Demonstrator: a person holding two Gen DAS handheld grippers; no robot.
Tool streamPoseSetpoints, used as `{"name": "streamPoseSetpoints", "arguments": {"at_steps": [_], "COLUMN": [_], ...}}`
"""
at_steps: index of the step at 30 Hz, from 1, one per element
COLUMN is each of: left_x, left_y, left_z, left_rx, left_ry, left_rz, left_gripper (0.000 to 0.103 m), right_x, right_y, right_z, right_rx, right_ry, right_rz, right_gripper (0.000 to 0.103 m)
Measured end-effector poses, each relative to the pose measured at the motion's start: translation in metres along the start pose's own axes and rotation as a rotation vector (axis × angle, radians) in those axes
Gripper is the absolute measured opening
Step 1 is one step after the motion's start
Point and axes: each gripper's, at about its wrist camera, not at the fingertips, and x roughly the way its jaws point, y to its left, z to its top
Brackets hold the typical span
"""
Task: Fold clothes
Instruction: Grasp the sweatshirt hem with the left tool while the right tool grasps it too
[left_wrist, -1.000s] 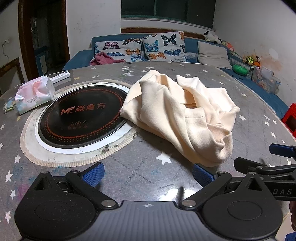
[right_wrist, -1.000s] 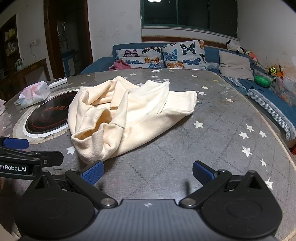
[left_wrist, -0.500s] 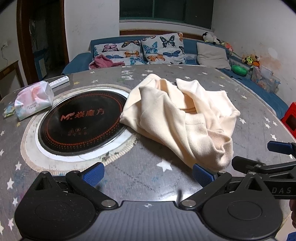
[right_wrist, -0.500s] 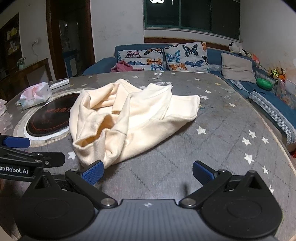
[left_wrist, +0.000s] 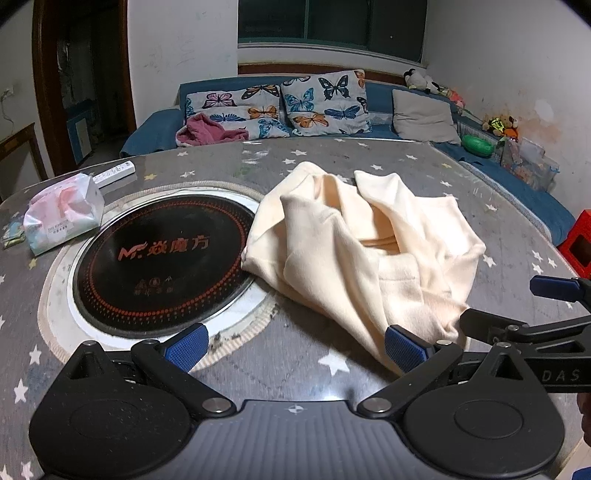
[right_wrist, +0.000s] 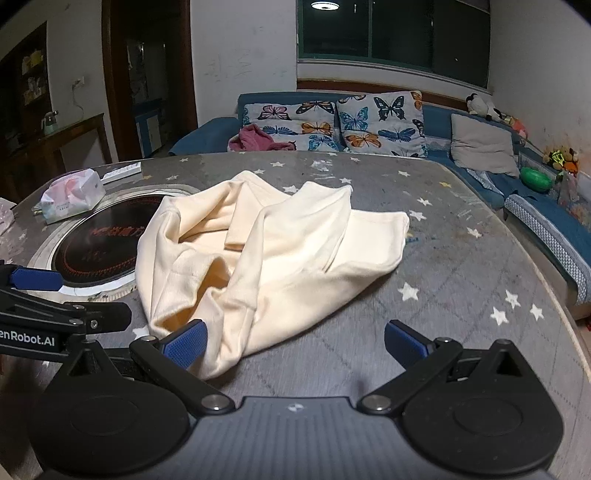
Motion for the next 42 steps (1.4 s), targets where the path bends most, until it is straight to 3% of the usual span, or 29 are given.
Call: {"name": "streamPoseSetpoints", "arguments": {"at_steps": [11, 14, 19, 29, 32, 34, 35, 36, 37, 42], "left_x": [0.016, 0.021, 0.036, 0.090, 0.109, 0.118, 0.114, 0.110, 0.106, 0.085], "left_y": [0.012, 0.013, 0.014, 0.010, 0.010, 0.012, 0.014, 0.016, 0.018, 0.030], "left_z": [0.028, 0.041, 0.063, 0.103, 0.107, 0.106, 0.105, 0.103, 0.102, 0.094], "left_rx": [-0.017, -0.007, 0.010, 0.018, 0.028, 0.036, 0.031, 0.027, 0.022, -0.002], "left_ry": [-0.009, -0.032, -0.053, -0.034, 0.002, 0.026, 0.020, 0.013, 0.007, -0.026], "left_rz": [0.001, 0.003, -0.012, -0.031, -0.039, -0.040, -0.040, -0.040, -0.040, -0.040], "left_gripper": [0.103, 0.102, 0.086, 0.079, 0.069, 0.043, 0.036, 0.021, 0.012, 0.006], "right_x": [0.022, 0.031, 0.050, 0.096, 0.109, 0.114, 0.117, 0.118, 0.120, 0.122], "right_y": [-0.011, -0.016, -0.028, -0.029, -0.023, -0.017, -0.013, -0.010, -0.008, 0.000], "right_z": [0.031, 0.041, 0.059, 0.091, 0.095, 0.095, 0.095, 0.094, 0.093, 0.086], "right_rx": [-0.003, 0.009, 0.044, 0.076, 0.088, 0.076, 0.067, 0.056, 0.046, 0.005], "right_ry": [-0.011, -0.010, 0.004, 0.034, 0.050, 0.058, 0.064, 0.072, 0.080, 0.109], "right_rz": [0.000, -0.004, 0.007, 0.074, 0.108, 0.128, 0.138, 0.148, 0.156, 0.141], "right_gripper": [0.102, 0.097, 0.090, 0.071, 0.068, 0.064, 0.063, 0.060, 0.055, 0.032]}}
